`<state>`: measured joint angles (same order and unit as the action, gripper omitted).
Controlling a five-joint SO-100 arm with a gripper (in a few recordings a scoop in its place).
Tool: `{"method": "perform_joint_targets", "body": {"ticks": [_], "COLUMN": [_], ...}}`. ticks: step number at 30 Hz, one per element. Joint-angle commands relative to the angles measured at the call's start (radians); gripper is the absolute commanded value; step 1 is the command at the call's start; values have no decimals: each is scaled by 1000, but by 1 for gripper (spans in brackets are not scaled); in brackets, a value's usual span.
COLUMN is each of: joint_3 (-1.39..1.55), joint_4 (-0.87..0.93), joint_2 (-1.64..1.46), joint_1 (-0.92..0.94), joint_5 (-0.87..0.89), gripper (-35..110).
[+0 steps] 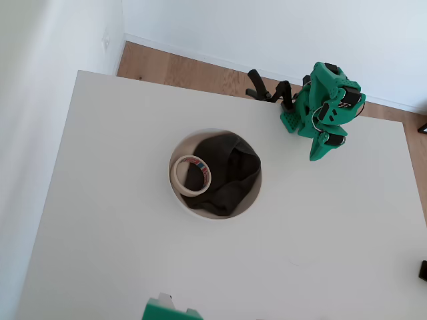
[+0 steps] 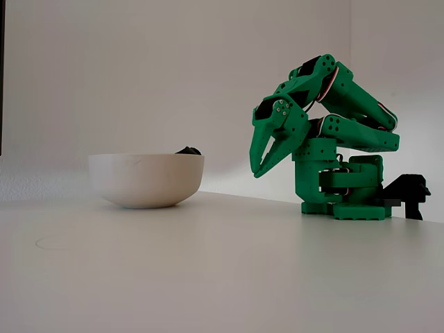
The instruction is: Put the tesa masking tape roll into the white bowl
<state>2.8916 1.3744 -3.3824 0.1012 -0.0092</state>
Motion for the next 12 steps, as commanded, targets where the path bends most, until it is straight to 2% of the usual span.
{"method": "perform_joint_targets", "body": {"ticks": [1,12], "joint_3": [5,5], "joint_4": [15,15], "joint_2": [-6,-6], "joint_1": [26,38], "joint_5": [8,15], "gripper": [-8,-8]}}
